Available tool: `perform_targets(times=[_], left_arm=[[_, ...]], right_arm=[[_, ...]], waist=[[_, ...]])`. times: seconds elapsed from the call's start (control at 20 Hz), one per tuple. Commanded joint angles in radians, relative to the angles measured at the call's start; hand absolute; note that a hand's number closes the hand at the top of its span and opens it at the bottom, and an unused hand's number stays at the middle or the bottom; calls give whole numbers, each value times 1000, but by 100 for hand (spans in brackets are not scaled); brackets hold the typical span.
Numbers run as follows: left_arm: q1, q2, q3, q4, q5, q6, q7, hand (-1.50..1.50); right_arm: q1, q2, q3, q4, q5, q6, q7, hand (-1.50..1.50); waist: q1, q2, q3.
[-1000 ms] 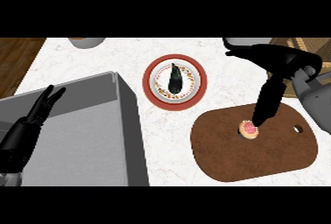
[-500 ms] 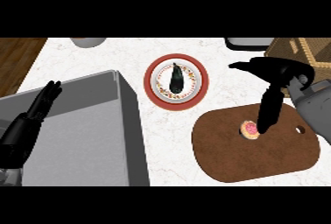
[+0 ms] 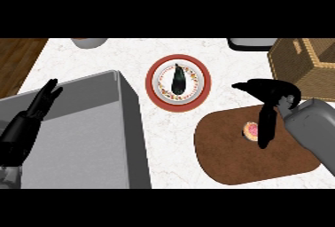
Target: Pick the cupcake from the cutting board and place it in the basket
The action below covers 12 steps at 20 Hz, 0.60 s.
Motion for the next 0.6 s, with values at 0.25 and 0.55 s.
perform_targets(times=[0.25,0.55], left_arm=[[-90,-1,30,11,25,-9,27,0],[-110,-32,6,79,3,0,-34,0]], right_arm=[[99,11,11,-10,109,-58,-57,-150],[137,-5,12,-7,184,-79,-146,-150]], waist=[[-5,7,-40],[-12,11,-41]])
